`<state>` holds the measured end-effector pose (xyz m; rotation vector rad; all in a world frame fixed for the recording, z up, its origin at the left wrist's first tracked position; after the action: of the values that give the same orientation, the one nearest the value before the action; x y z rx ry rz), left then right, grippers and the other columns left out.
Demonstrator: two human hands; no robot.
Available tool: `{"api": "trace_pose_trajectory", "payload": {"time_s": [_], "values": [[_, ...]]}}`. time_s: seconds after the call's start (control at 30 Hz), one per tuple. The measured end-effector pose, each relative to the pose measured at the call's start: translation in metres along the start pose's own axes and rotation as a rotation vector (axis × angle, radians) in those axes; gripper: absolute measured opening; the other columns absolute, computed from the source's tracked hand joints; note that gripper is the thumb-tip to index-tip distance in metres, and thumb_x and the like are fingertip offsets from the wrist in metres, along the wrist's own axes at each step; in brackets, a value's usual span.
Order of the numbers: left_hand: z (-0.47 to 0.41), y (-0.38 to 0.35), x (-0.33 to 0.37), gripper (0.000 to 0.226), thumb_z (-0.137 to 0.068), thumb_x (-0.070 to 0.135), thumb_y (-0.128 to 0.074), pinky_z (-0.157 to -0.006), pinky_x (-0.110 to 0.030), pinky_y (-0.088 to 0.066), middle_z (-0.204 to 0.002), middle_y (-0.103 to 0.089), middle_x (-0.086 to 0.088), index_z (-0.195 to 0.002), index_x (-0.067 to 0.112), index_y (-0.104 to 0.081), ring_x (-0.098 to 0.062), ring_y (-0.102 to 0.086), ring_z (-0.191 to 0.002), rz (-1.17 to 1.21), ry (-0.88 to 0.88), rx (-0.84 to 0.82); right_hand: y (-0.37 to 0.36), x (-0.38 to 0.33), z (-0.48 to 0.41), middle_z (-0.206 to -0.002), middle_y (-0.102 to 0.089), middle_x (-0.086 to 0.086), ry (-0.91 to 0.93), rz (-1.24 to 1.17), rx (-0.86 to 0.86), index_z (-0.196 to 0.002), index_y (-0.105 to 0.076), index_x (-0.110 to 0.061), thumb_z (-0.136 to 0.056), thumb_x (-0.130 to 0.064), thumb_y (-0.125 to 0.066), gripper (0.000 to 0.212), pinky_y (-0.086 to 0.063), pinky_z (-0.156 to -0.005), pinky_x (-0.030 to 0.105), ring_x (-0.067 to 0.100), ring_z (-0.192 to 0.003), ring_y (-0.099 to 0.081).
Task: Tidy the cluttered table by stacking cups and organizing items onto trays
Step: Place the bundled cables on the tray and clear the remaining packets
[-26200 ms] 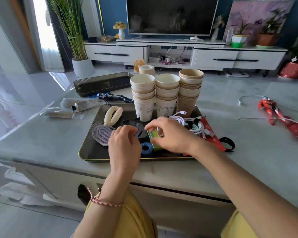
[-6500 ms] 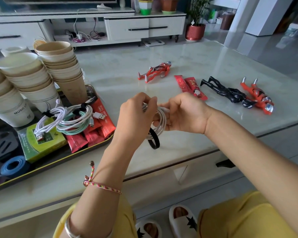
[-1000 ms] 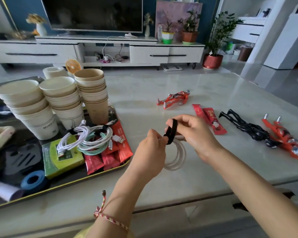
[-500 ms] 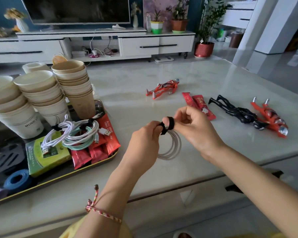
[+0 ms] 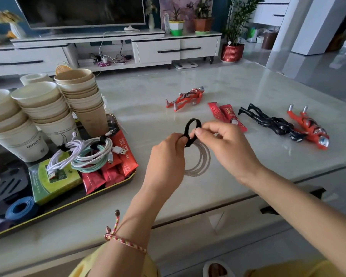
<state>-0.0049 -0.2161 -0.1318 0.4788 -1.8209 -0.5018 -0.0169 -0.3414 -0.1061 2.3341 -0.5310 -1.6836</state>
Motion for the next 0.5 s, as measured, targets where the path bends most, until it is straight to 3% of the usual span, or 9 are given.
{"api": "trace_pose_trajectory", "payload": {"time_s": [0.07,0.2,0.33,0.5], "values": [[0.001,-0.002,0.003,0.025,-0.098,0.023,-0.040,-0.050,-0.018,-0.030,-0.061,-0.050,0.007,-0.102,0.017,-0.064,-0.015,-0.045,-0.058,0.001,-0.013,0.004,0.000,0.001,0.001,-0.087,-0.068,0.019,-0.061,-0.073,0.060,-0.077,-0.068,-0.012,-0.091,-0.012,-0.054,0.020,-0.045,-0.077,0.024,0.023,-0.081,-0.060],[0.003,-0.003,0.009,0.026,-0.099,0.027,-0.037,-0.058,-0.031,-0.030,-0.074,-0.058,-0.002,-0.106,0.020,-0.061,-0.030,-0.050,-0.071,-0.066,-0.073,0.055,0.001,0.003,0.001,-0.080,-0.070,0.005,-0.134,-0.195,0.061,-0.072,-0.067,-0.013,-0.091,-0.009,-0.052,0.024,-0.043,-0.074,0.011,0.006,-0.078,-0.061],[0.006,-0.005,0.013,0.024,-0.099,0.028,-0.037,-0.057,-0.032,-0.026,-0.078,-0.058,-0.005,-0.102,0.018,-0.059,-0.035,-0.048,-0.074,-0.183,-0.111,0.081,0.001,0.014,-0.003,-0.064,-0.063,-0.006,-0.308,-0.344,0.060,-0.064,-0.062,-0.018,-0.092,-0.012,-0.049,0.032,-0.036,-0.067,0.021,0.004,-0.063,-0.055],[0.007,-0.008,0.018,0.024,-0.098,0.027,-0.037,-0.048,-0.030,-0.019,-0.082,-0.060,-0.005,-0.102,0.017,-0.058,-0.034,-0.049,-0.075,-0.237,-0.163,0.086,-0.001,0.010,-0.008,-0.063,-0.058,-0.002,-0.270,-0.321,0.095,-0.062,-0.056,-0.016,-0.095,-0.016,-0.049,0.034,-0.037,-0.053,0.007,0.001,-0.054,-0.052]]}}
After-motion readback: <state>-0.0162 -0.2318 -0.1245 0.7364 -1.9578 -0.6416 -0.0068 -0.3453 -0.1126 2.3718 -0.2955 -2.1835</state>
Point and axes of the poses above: each hand's wrist, its own z-axis away from the middle knuckle, its own y-axis out of the back of the hand, x = y × z, the point moved 3 cm from there along -z, towards the middle knuckle
